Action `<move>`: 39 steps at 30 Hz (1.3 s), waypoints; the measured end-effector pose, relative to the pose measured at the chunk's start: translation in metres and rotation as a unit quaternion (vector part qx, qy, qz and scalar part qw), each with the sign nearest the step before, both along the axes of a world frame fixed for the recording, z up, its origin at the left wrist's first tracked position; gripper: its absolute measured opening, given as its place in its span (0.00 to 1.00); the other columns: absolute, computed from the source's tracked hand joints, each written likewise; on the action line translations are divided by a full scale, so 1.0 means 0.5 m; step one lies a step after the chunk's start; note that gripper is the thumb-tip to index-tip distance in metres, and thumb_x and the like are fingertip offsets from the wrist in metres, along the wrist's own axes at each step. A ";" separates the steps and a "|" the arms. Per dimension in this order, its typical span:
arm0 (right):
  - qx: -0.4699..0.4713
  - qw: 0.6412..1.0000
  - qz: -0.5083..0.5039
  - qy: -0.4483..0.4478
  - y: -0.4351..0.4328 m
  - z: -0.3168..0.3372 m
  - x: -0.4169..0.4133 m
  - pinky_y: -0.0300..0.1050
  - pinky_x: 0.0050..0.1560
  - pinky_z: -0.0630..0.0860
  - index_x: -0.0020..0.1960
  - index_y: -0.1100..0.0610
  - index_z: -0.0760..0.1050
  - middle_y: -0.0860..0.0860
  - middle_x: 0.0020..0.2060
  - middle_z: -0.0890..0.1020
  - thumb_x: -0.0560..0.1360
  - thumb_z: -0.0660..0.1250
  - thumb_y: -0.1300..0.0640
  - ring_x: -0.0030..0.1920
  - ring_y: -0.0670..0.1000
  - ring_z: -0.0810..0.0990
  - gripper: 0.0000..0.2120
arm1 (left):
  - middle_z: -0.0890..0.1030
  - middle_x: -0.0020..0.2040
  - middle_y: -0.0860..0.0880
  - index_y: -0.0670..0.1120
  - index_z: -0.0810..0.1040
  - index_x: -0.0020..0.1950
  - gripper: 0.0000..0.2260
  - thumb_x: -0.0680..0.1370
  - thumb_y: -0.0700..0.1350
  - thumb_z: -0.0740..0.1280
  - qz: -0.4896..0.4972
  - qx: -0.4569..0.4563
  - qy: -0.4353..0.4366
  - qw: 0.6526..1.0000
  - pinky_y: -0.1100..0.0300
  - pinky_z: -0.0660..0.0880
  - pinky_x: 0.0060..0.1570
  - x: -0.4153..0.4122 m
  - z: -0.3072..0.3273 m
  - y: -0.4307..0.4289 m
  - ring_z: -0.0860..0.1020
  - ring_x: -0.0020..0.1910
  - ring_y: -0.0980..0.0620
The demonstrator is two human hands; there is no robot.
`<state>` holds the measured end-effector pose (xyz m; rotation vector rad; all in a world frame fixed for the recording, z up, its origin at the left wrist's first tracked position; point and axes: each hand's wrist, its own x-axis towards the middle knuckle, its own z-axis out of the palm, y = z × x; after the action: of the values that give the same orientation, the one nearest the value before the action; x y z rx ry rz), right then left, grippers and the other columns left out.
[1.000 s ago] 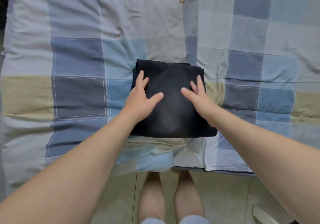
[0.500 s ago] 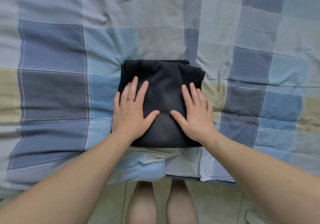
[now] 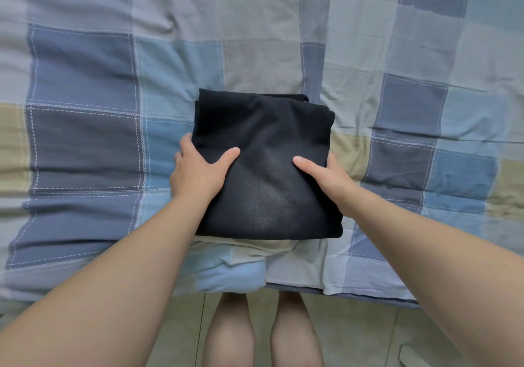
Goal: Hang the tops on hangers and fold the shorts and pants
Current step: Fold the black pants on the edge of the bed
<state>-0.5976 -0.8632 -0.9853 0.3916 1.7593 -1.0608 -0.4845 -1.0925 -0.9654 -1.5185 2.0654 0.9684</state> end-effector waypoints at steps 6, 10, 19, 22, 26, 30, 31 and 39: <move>-0.017 0.999 0.016 -0.027 0.003 0.032 -0.027 0.43 0.46 0.80 0.59 0.46 0.79 0.44 0.50 0.87 0.70 0.77 0.42 0.46 0.46 0.86 0.21 | 0.77 0.68 0.49 0.50 0.68 0.73 0.36 0.72 0.67 0.71 0.055 0.114 -0.001 0.992 0.46 0.72 0.67 -0.014 0.025 -0.019 0.76 0.65 0.43; -0.031 0.999 0.026 -0.023 0.015 0.080 -0.016 0.42 0.45 0.80 0.60 0.47 0.79 0.43 0.49 0.87 0.71 0.76 0.42 0.47 0.45 0.86 0.20 | 0.84 0.58 0.48 0.49 0.78 0.66 0.29 0.72 0.65 0.73 0.116 0.252 -0.028 0.960 0.46 0.79 0.58 -0.004 0.072 -0.021 0.83 0.53 0.43; -0.025 0.990 -0.061 -0.124 0.091 0.261 0.107 0.50 0.47 0.82 0.62 0.53 0.79 0.53 0.50 0.87 0.67 0.77 0.38 0.49 0.56 0.87 0.29 | 0.87 0.51 0.45 0.46 0.89 0.44 0.23 0.74 0.66 0.69 0.144 0.478 -0.156 0.853 0.55 0.82 0.37 0.099 0.220 0.012 0.86 0.42 0.46; -0.017 0.975 -0.130 -0.180 0.128 0.337 0.184 0.53 0.54 0.82 0.60 0.56 0.82 0.56 0.51 0.87 0.64 0.77 0.39 0.50 0.58 0.86 0.31 | 0.86 0.54 0.45 0.46 0.89 0.46 0.23 0.73 0.66 0.71 0.111 0.496 -0.175 0.843 0.55 0.82 0.39 0.138 0.286 0.023 0.86 0.44 0.46; -0.048 0.940 -0.242 -0.236 0.167 0.445 0.292 0.51 0.51 0.82 0.50 0.57 0.87 0.57 0.50 0.87 0.61 0.78 0.41 0.45 0.57 0.86 0.24 | 0.86 0.56 0.45 0.47 0.88 0.51 0.24 0.67 0.65 0.74 0.057 0.504 -0.182 0.843 0.56 0.82 0.43 0.183 0.380 0.040 0.86 0.49 0.46; -0.066 0.925 -0.335 -0.166 0.208 0.543 0.391 0.59 0.58 0.80 0.60 0.60 0.82 0.60 0.53 0.85 0.59 0.81 0.47 0.52 0.61 0.85 0.32 | 0.86 0.54 0.46 0.49 0.84 0.61 0.27 0.69 0.65 0.75 -0.021 0.458 -0.126 0.880 0.55 0.82 0.45 0.206 0.464 0.072 0.86 0.51 0.45; -0.067 0.919 -0.366 -0.133 0.220 0.565 0.414 0.59 0.54 0.81 0.62 0.59 0.80 0.60 0.53 0.86 0.60 0.81 0.49 0.52 0.62 0.85 0.32 | 0.86 0.54 0.48 0.50 0.82 0.63 0.28 0.70 0.65 0.74 -0.051 0.435 -0.103 0.893 0.54 0.82 0.49 0.207 0.485 0.084 0.86 0.51 0.46; -0.057 0.838 -0.543 0.021 0.344 0.727 0.600 0.61 0.52 0.82 0.64 0.57 0.76 0.56 0.51 0.86 0.69 0.79 0.54 0.49 0.60 0.86 0.26 | 0.87 0.47 0.57 0.54 0.81 0.58 0.19 0.72 0.63 0.73 -0.248 0.361 0.020 0.899 0.64 0.79 0.36 0.184 0.649 0.252 0.86 0.44 0.56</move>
<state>-0.2975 -0.6910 -0.6220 1.3962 1.4374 -1.9404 -0.3926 -0.9664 -0.6407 -0.5583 1.6777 1.3366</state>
